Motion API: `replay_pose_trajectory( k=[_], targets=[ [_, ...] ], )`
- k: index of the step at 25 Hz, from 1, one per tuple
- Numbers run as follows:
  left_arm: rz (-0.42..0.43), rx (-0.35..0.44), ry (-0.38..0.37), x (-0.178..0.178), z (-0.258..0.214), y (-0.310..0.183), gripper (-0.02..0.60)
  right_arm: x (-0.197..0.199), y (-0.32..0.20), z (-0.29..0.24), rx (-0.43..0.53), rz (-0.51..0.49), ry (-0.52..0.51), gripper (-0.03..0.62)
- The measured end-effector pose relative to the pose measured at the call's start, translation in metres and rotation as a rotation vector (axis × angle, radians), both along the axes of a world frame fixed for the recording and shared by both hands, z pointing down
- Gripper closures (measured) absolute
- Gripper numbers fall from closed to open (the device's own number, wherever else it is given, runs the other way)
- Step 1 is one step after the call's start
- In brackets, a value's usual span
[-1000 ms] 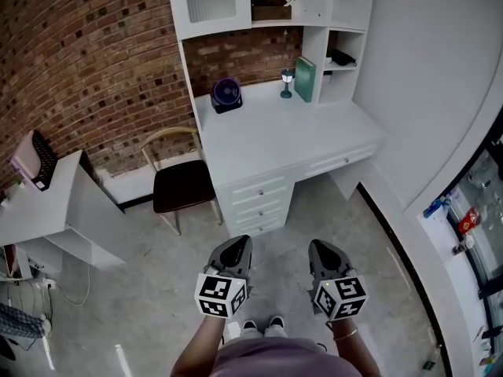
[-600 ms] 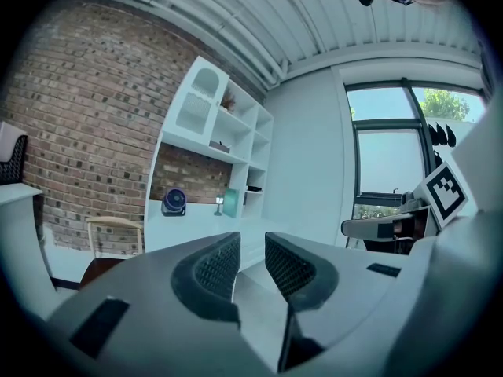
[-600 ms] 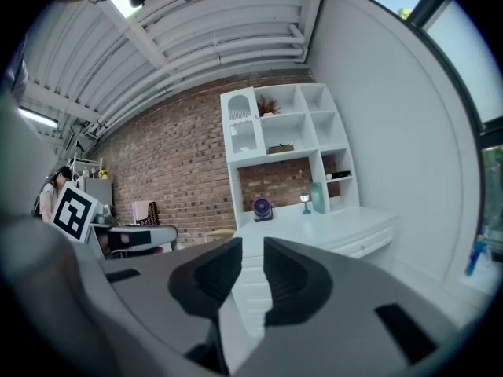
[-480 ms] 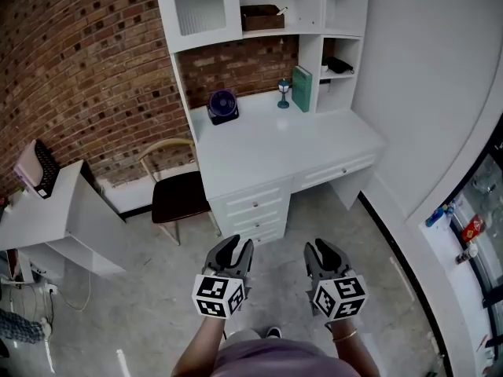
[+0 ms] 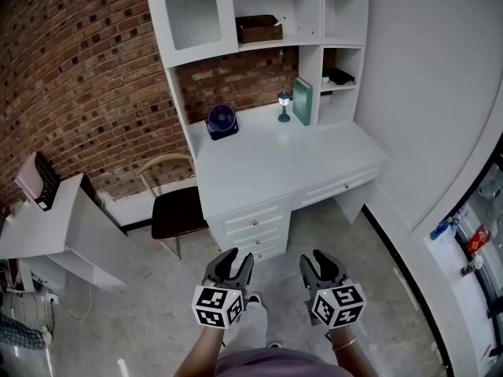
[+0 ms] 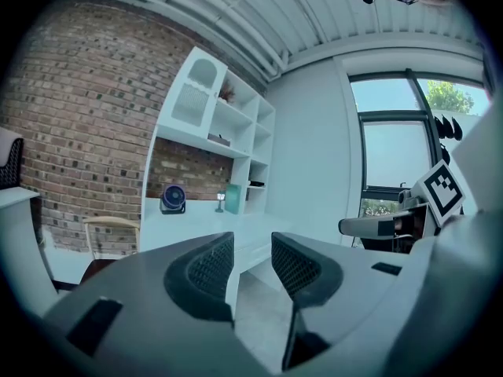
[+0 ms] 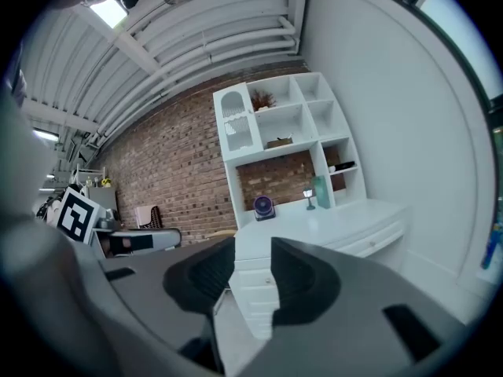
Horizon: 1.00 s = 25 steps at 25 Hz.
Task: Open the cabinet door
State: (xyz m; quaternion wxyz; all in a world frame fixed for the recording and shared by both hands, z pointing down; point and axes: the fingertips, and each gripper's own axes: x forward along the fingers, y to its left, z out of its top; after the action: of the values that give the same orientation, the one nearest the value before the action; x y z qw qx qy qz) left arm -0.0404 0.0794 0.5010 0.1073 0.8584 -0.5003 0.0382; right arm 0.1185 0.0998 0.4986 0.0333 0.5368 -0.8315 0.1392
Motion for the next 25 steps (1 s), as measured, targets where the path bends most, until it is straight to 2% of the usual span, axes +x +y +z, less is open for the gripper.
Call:
replay_pose_trajectory(
  k=[6, 11, 18, 25],
  targets=[
    [0.025, 0.003, 0.003, 0.002, 0.007, -0.063, 0.445, -0.009, -0.056, 0.007, -0.007, -0.013, 0.007, 0.457],
    [0.031, 0.015, -0.005, -0.013, 0.003, -0.132, 0.445, -0.027, -0.122, 0.005, -0.003, -0.011, -0.001, 0.457],
    [0.027, 0.056, -0.026, -0.042, -0.015, -0.227, 0.445, -0.047, -0.219, -0.022, 0.052, 0.012, 0.001, 0.457],
    [0.016, 0.086, -0.021, -0.064, -0.027, -0.296, 0.445, -0.062, -0.289, -0.038, 0.090, 0.025, 0.001, 0.457]
  ],
)
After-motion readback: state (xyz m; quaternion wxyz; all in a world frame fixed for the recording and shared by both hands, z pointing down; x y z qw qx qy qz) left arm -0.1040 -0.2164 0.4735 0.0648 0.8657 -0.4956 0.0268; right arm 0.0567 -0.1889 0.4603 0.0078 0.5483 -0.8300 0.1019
